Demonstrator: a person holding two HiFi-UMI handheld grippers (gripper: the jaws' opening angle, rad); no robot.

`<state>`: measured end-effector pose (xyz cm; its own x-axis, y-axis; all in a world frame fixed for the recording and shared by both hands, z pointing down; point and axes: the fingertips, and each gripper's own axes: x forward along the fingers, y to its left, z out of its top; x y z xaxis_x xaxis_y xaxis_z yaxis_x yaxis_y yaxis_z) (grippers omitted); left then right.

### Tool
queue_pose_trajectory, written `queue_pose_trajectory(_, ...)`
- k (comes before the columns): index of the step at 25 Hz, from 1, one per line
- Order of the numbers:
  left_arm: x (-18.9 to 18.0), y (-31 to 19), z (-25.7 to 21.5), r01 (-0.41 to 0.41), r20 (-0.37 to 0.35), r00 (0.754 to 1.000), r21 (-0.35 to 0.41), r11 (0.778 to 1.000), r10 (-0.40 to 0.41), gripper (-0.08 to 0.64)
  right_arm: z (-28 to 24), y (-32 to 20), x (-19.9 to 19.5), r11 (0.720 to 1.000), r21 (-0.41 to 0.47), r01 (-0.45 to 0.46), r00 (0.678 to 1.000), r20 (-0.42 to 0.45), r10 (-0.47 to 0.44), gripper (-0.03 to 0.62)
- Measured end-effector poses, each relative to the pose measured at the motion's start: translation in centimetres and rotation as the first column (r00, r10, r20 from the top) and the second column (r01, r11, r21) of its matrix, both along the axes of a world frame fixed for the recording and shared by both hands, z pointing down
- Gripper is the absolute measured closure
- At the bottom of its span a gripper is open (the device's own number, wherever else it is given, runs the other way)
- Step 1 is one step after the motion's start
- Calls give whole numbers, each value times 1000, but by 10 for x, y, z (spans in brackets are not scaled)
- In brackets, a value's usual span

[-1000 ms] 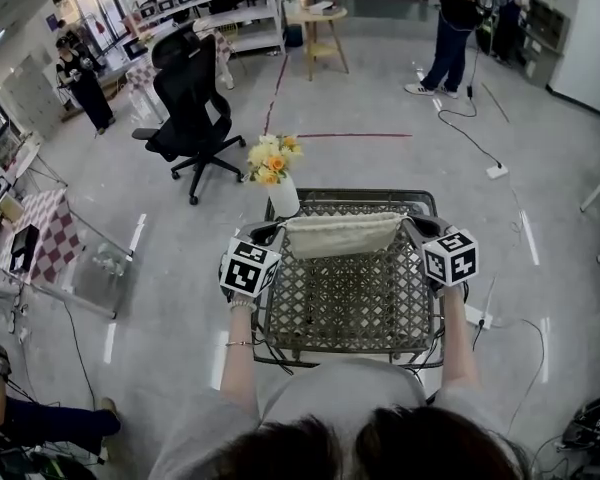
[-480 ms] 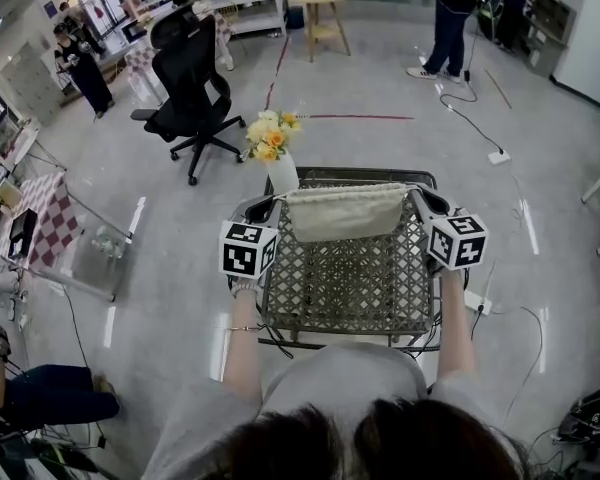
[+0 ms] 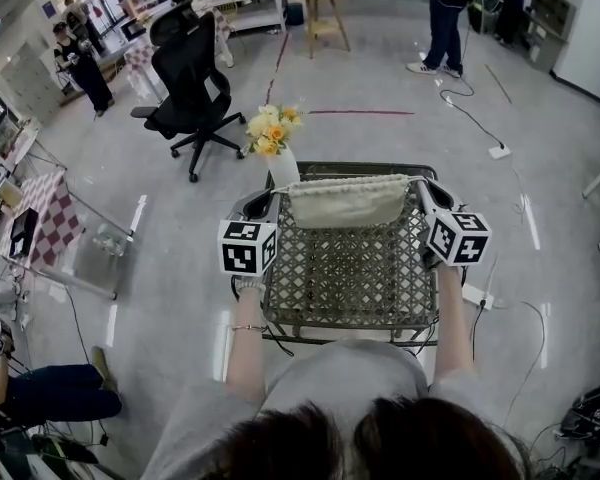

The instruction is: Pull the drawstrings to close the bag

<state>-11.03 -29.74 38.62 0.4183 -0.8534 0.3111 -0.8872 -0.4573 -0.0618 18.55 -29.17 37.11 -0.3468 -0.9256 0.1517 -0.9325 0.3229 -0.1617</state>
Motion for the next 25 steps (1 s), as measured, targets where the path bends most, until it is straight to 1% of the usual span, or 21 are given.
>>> queue_pose_trajectory(3,-1,2,-5,15,-6,1000,15,1000,-15,529,-4,2,4,999,14,-29,999,24,28,571)
queue_pose_trajectory(7,-5,4,-6,32,-12,999,24,999,-31,529,-6,5,5,998,26,-60,998,31,59,571)
queue_pose_trajectory(13,-4,6,-6,49,-42,998,25,998,-48,529,-5,9,11,994,30,-102,991,96,99,571)
queue_pose_trajectory(19,-2,6,-8,85,-76,994,34,996,-82,529,-6,11,23,984,31,-174,969,184,166,571)
queue_pose_trajectory(25,-6,9,-9,126,-104,987,52,991,-120,529,-5,14,26,976,31,-216,950,236,203,571)
